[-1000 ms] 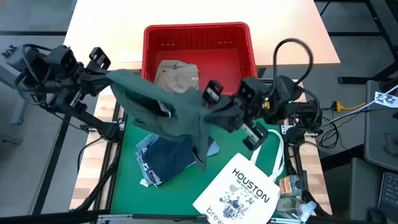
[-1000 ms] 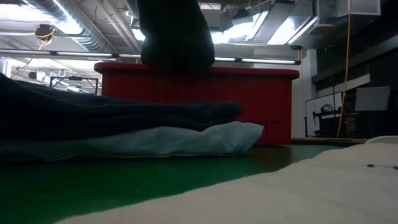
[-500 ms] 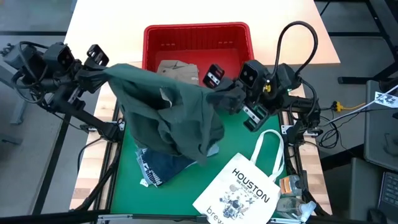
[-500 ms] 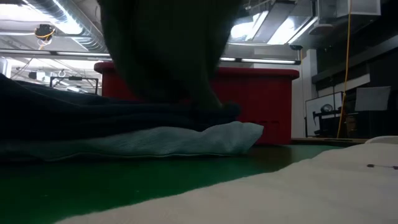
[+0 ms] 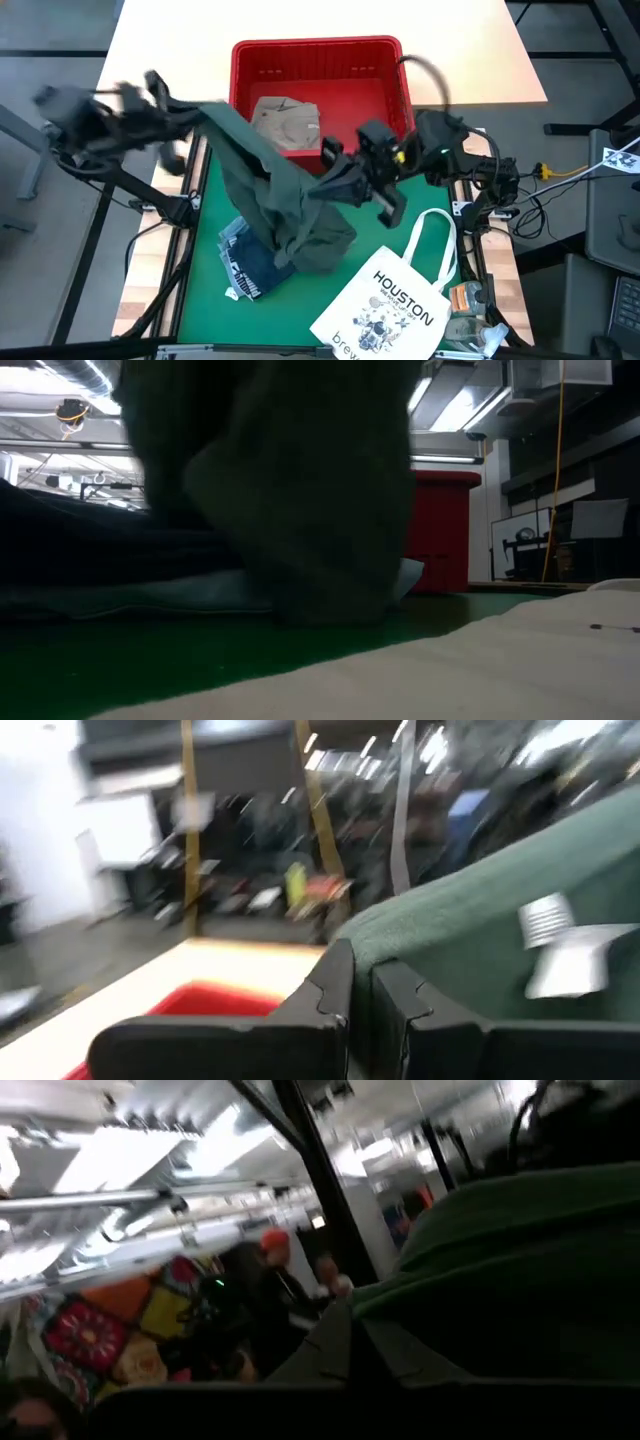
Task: Fold Laundry from Bin
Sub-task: Fold the dark green polo shirt
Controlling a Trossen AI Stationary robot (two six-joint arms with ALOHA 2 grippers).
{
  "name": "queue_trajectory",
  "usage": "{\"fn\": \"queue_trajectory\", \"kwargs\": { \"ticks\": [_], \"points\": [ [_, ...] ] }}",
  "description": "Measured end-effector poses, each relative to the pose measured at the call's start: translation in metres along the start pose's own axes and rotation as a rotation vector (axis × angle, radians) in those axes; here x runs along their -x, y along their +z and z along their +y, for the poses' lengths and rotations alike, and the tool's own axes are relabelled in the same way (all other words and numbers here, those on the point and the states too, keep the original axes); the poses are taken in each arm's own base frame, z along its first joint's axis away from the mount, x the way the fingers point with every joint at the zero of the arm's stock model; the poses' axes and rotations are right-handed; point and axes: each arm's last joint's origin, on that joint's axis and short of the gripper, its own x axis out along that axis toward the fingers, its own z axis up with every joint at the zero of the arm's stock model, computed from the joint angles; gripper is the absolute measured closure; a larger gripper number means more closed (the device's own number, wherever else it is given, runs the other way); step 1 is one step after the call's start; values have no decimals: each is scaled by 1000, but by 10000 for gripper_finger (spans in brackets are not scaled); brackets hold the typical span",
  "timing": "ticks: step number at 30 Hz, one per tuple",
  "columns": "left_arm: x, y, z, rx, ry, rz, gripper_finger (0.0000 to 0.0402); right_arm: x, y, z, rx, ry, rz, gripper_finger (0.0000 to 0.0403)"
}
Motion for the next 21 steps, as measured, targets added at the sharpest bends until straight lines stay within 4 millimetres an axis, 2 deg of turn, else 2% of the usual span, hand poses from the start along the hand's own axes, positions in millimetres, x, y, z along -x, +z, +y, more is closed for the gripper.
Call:
{"fn": "queue_trajectory", "kwargs": {
  "ticks": [3, 7, 14, 19, 21],
  "points": [
    [-19, -23, -15, -58, 108, 114, 394, 5, -8, -3, -29, -66, 114, 400],
    [-46, -57, -31, -121, 180, 227, 394, 21, -18, 2, 0, -224, 285, 400],
    [-100, -120, -43, -168, 293, 371, 394, 63, -41, 21, 137, -703, 613, 400],
    [-149, -161, -50, -111, 224, 375, 394, 105, -61, 26, 178, -1105, 919, 400],
    [-171, -177, -53, -83, 187, 364, 394, 106, -69, 21, 179, -1194, 907, 400]
  ]
}}
